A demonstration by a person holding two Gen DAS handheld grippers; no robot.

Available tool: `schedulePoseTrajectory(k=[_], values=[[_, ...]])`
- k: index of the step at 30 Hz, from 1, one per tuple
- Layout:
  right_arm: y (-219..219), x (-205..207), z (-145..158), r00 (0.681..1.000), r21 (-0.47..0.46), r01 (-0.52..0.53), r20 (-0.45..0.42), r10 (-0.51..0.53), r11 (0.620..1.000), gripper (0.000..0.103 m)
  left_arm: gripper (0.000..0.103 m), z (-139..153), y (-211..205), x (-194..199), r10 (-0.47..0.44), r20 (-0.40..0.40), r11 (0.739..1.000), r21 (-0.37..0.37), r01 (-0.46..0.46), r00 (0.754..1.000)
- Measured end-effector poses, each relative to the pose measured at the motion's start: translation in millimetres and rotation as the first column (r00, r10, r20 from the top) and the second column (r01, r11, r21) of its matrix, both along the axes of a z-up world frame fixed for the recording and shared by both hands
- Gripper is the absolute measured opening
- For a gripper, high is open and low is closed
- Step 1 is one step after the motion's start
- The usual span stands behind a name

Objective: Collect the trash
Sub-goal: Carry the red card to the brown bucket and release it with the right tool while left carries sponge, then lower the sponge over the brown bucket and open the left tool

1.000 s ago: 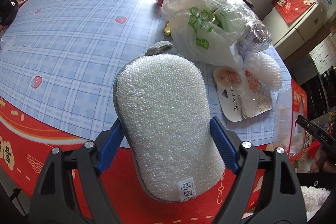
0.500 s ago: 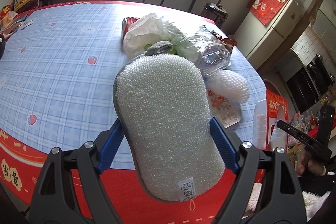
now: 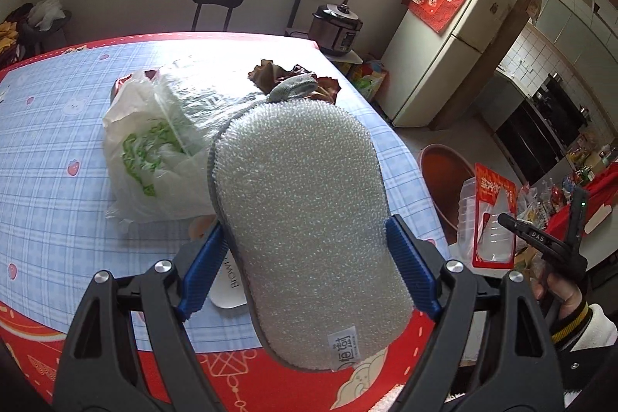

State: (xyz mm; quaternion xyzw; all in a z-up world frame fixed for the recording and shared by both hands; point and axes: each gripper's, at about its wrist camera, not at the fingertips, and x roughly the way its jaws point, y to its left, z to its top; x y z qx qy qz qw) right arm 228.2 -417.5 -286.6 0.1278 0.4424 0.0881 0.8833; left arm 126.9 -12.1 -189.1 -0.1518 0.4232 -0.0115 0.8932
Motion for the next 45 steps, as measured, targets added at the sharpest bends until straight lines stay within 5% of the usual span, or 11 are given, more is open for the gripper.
schedulePoseTrajectory(k=[8,17,20,28,39,45], values=[[-54.4,78.7,-9.6,0.999,-0.071,0.037,-0.017,-0.038,0.997,0.011,0.082,1.6,-43.3,24.6,0.039,-0.003,0.999,-0.007,-0.039,0.999],[-69.0,133.2,-22.3,0.998,-0.087,0.047,-0.039,-0.050,0.995,0.015,0.082,-6.9,-52.6,33.4,0.104,-0.059,0.995,0.001,-0.104,0.993],[-71.1,139.6,-19.2,0.998,-0.063,0.061,-0.032,-0.063,0.996,0.043,0.082,-4.8,-59.6,41.2,0.096,-0.059,0.995,0.014,-0.095,0.994],[-83.5,112.2,30.4,0.988,-0.044,0.081,0.138,-0.074,0.996,0.094,0.082,4.8,-97.7,75.9,-0.018,-0.049,0.999,0.043,0.020,0.999],[-134.4,43.9,108.5,0.920,-0.135,0.215,0.359,-0.155,0.967,0.098,0.082,16.2,-194.7,137.5,-0.241,-0.023,0.969,0.052,0.242,0.970],[-165.0,11.3,128.2,0.903,-0.165,0.270,0.385,-0.190,0.949,0.098,0.083,17.5,-257.7,175.2,-0.326,-0.017,0.944,0.040,0.326,0.945]])
